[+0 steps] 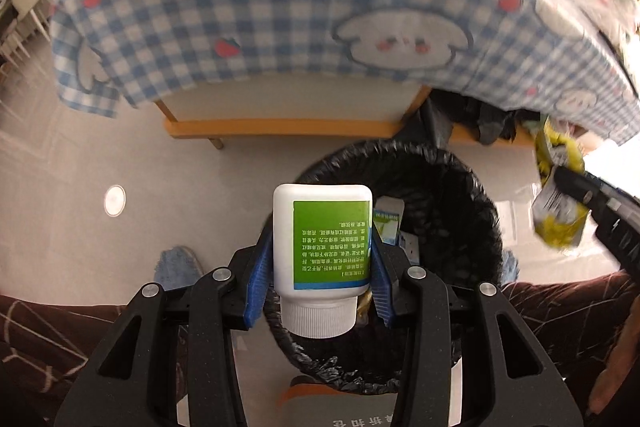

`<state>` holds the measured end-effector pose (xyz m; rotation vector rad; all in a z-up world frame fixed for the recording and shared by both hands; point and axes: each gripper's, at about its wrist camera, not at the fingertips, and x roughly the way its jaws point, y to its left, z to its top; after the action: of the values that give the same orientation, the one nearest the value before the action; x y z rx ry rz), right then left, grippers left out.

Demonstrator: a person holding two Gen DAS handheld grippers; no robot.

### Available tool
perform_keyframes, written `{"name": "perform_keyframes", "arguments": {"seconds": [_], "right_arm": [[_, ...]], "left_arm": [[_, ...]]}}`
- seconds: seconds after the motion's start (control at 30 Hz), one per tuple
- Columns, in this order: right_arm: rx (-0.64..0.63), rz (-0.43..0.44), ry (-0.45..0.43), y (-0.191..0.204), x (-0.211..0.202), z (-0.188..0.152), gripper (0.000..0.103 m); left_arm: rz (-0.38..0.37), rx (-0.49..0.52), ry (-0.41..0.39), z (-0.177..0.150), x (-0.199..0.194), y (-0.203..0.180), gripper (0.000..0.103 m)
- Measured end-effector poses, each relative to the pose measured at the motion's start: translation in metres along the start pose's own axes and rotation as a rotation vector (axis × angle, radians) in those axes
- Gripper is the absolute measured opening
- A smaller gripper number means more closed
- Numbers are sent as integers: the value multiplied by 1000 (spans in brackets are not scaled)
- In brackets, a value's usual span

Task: Collect trash
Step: 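Carry the pill bottle and snack wrapper down over the black trash bin, then open left tool to drop the pill bottle while right tool drops the wrapper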

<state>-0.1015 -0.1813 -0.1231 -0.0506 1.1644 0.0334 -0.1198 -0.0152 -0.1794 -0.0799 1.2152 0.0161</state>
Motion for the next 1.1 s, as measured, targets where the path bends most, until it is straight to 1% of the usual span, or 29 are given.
{"name": "perform_keyframes", "arguments": {"seconds": [0.17,0.4,0.67,0.83,0.87,0.9,0.93,0.97,1.0,1.03,1.1], "right_arm": [[29,-17,13,-9,7,2,23],[72,-35,-8,-22,7,2,23],[100,-44,-26,-28,3,2,23],[101,-47,-26,-30,5,2,23],[103,-48,-26,-30,6,2,23],[104,-50,-25,-30,7,2,23],[104,-50,-24,-30,7,2,23],[104,-51,-23,-30,8,2,23],[103,-52,-23,-30,8,2,23],[100,-54,-21,-30,10,2,24],[99,-55,-16,-29,13,1,24]], "left_arm": [[-19,16,34,-5,22,-14,42],[-26,77,44,-12,45,-40,42],[-44,134,58,-21,65,-63,42],[-62,154,60,-23,71,-69,43],[-58,155,56,-23,71,-70,46],[-52,161,51,-23,70,-70,56],[-48,166,43,-22,72,-72,60],[-38,173,29,-22,70,-73,68],[-24,183,16,-21,68,-73,72],[-22,181,8,-19,65,-71,74],[-24,161,4,-15,61,-63,82]]}}
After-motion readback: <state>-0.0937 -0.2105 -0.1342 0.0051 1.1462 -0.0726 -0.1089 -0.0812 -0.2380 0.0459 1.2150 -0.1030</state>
